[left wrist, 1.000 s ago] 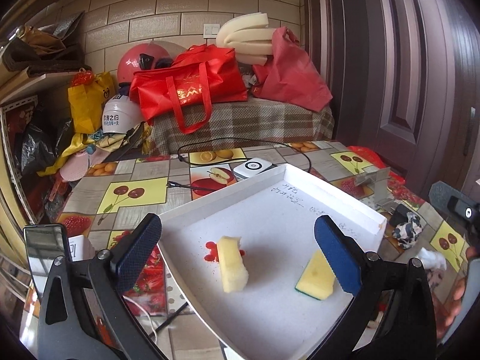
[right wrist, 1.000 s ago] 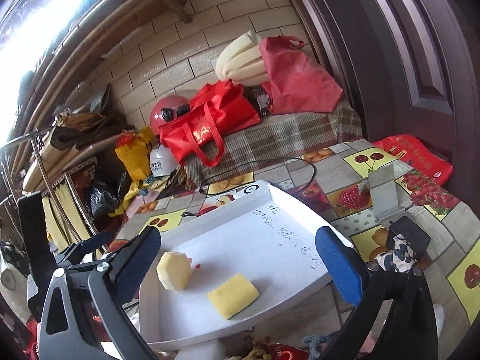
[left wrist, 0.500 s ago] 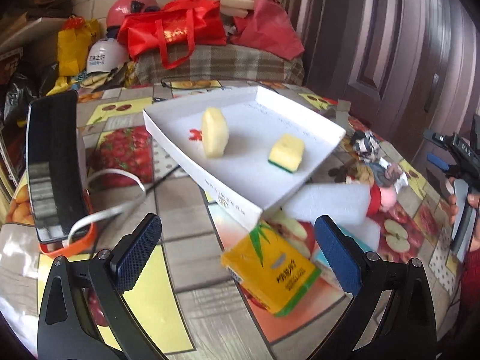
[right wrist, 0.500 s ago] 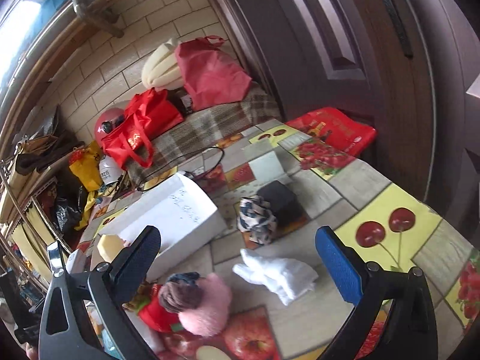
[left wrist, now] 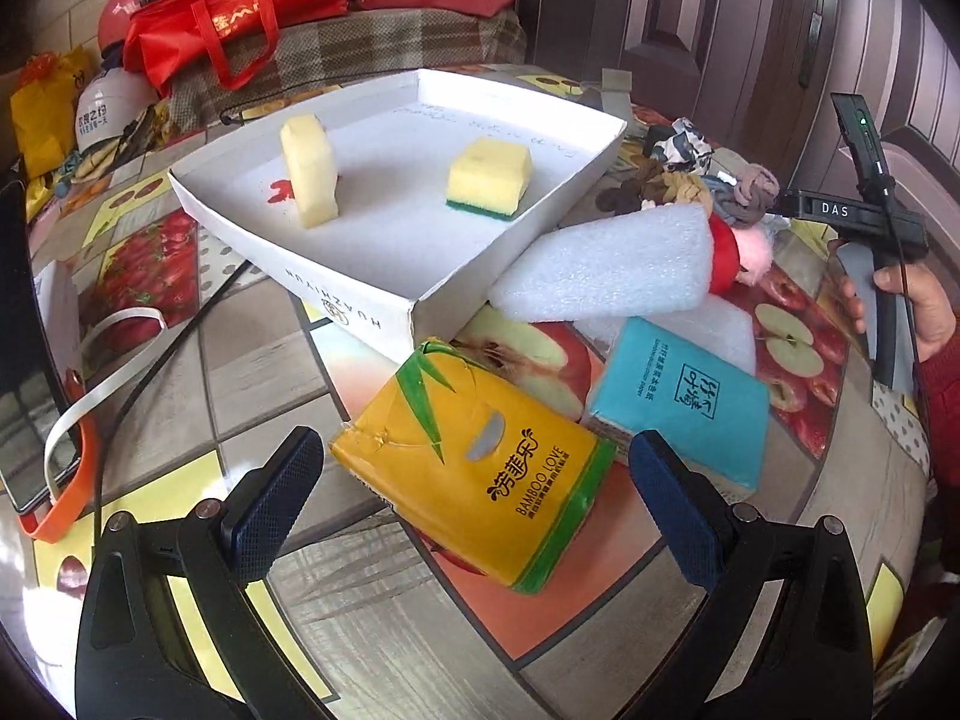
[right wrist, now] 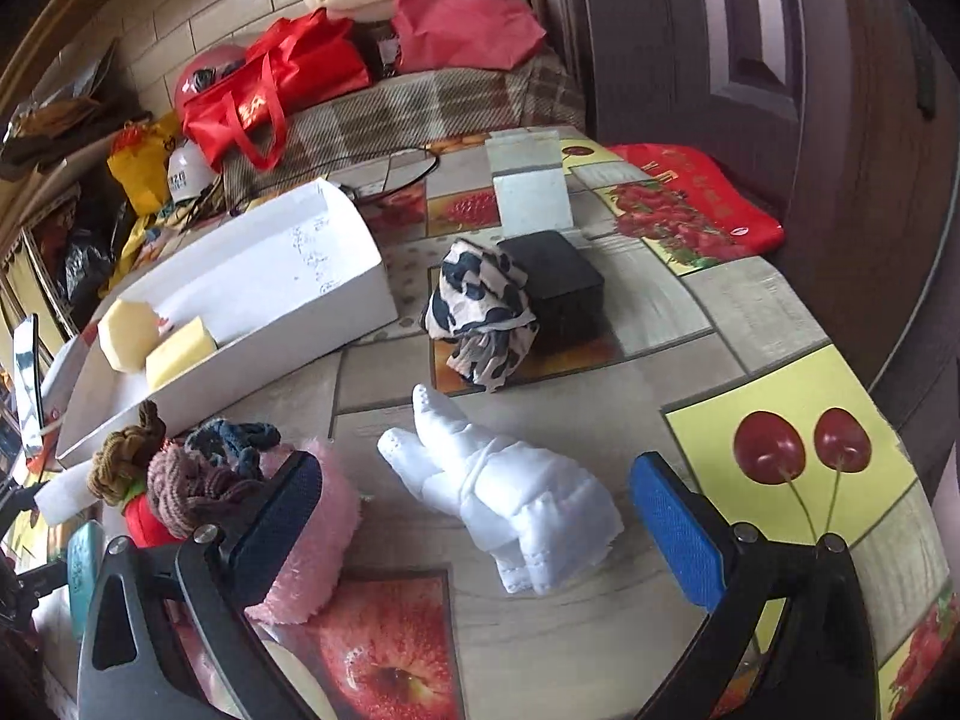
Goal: Organize soft objects
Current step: 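Grasp the yellow tissue pack with the left tool while the right grasps the white glove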
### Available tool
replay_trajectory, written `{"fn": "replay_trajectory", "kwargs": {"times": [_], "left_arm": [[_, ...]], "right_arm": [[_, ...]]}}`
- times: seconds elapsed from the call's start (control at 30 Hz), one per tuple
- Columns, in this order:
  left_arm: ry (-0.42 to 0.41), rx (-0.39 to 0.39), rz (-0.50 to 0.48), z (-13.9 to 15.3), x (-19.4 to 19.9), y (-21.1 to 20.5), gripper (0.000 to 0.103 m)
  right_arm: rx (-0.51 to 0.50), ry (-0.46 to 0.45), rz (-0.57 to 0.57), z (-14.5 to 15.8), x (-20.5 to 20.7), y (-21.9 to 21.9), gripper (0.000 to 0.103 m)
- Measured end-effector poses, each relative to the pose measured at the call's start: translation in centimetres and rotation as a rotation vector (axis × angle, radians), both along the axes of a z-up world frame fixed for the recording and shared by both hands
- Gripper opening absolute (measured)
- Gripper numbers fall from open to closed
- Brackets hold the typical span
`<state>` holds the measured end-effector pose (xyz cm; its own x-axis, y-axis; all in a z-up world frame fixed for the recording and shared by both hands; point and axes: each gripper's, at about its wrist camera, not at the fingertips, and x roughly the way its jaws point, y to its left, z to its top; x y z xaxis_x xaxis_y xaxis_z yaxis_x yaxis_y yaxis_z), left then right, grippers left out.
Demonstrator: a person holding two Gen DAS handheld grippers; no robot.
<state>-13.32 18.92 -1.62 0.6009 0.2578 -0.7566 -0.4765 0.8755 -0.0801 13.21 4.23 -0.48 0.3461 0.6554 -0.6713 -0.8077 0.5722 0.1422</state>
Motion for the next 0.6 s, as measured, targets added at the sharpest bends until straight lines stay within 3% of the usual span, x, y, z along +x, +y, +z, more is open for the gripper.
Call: {"fn": "replay_trajectory", "kwargs": {"times": [0.07, 0.1, 0.13, 0.17, 0.2, 0.23, 0.6], "left_arm": [[0.023, -0.031, 0.013, -0.6, 0.2, 0.7, 0.103], [0.018, -0.026, 0.013, -0.5, 0.0, 0.7, 0.100], [0.014, -0.021, 0.005, -0.5, 0.0, 0.5, 0.089], [0.011, -0.014, -0.002, -0.4, 0.0, 0.3, 0.088], [0.013, -0.011, -0.003, -0.4, -0.1, 0.2, 0.088], [0.007, -0.011, -0.002, -0.3, -0.2, 0.1, 0.087], [-0.097, 0.022, 0.029, 1.3, -1.7, -0.2, 0.086]], "right_arm": [[-0.024, 0.015, 0.000, -0.4, 0.1, 0.4, 0.094], [-0.017, 0.023, -0.004, -0.4, 0.2, 0.2, 0.081], [-0.013, 0.034, -0.008, -0.4, 0.4, 0.0, 0.072], [-0.014, 0.051, -0.008, -0.5, 0.6, 0.0, 0.056], [-0.020, 0.074, -0.004, -0.8, 0.8, 0.0, 0.033], [-0.018, 0.088, -0.001, -0.9, 0.9, -0.2, 0.025], [0.088, 0.056, -0.040, 0.4, 0.4, -2.1, 0.023]]}}
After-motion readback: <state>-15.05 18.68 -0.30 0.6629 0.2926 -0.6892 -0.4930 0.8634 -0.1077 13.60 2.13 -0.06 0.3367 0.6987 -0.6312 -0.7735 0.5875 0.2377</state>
